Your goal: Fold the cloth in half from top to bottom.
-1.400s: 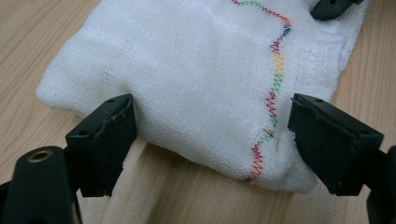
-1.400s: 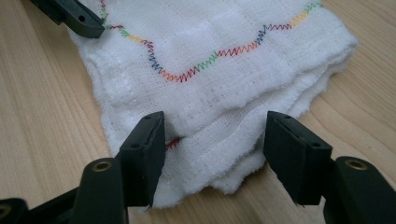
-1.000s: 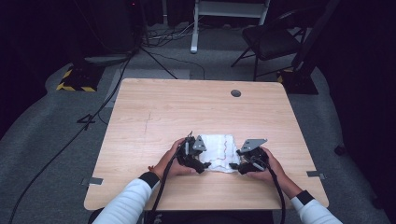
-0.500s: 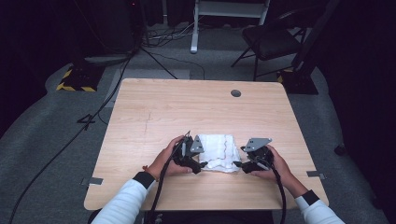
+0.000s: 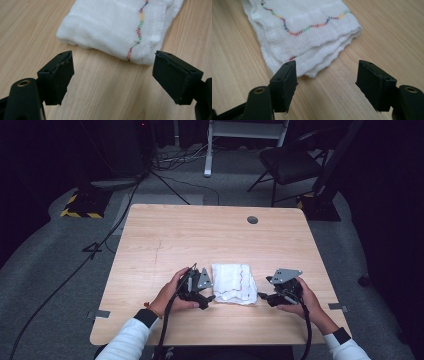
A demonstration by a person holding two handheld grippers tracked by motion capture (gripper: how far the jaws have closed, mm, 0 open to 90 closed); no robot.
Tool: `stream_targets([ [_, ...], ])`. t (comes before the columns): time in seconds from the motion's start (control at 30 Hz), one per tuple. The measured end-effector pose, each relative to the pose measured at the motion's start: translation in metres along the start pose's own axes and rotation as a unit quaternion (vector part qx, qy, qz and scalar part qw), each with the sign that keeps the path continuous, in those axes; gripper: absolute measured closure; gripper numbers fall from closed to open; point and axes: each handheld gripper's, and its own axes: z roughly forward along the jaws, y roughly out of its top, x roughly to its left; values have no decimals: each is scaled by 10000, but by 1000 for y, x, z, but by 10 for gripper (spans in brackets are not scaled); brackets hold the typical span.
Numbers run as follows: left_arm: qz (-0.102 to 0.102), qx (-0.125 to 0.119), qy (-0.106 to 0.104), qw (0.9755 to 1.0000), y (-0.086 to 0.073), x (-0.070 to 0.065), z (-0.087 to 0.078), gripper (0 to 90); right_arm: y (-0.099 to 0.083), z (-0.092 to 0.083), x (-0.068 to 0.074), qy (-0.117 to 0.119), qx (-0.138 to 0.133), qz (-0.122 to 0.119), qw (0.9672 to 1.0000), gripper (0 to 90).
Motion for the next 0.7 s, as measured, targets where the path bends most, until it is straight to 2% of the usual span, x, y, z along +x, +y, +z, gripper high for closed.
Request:
stream_targets([
  [0.17, 20, 62, 160, 9998, -7, 1, -7, 183, -7, -8, -2, -118, 35, 32, 9999, 328],
  [0.3, -78, 66, 334, 9994, -13, 3, -16, 190, -14, -17, -5, -259, 17, 74, 9996, 325],
  [0.37, -93, 75, 438, 9990, -16, 3, -20, 190, -19, -23, -7, -320, -40, 152, 9994, 323],
  [0.53, -112, 217, 645, 9976, -31, 2, -29, 190, -35, -33, -12, -470, 63, 291, 9984, 307],
  [0.63, -168, 295, 745, 9966, -41, 2, -33, 185, -46, -37, -15, -525, 106, 389, 9978, 305],
  [0.7, -318, 204, 756, 9964, -47, 3, -37, 183, -55, -40, -18, -611, 98, 465, 9970, 303],
])
